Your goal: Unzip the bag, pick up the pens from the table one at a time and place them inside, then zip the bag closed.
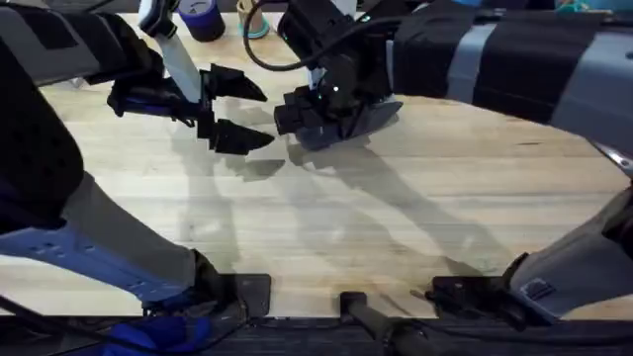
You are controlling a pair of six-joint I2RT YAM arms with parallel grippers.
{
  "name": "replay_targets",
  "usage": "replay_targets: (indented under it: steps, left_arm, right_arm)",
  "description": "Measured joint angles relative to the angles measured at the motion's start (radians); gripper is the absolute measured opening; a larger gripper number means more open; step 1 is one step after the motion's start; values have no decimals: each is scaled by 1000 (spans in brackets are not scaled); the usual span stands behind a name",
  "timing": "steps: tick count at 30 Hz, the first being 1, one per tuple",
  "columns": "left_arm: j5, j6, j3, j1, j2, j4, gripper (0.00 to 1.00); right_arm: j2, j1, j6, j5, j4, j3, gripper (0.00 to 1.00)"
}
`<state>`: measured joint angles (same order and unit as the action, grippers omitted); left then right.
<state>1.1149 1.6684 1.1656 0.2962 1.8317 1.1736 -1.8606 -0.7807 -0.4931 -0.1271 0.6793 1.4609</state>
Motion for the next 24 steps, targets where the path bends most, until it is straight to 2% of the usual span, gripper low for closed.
replay_targets:
  steps: [4,12,24]
  left_arm:
    - [0,0,0,0,0,0,995]
    - [0,0,0,0,0,0,996]
    - [0,0,0,0,0,0,995]
  right_arm:
    - [0,-1,1,-8,-19,0,903]
    - [0,-1,30,-33,-28,0,829]
    - [0,-1,38,-65,-28,0,568]
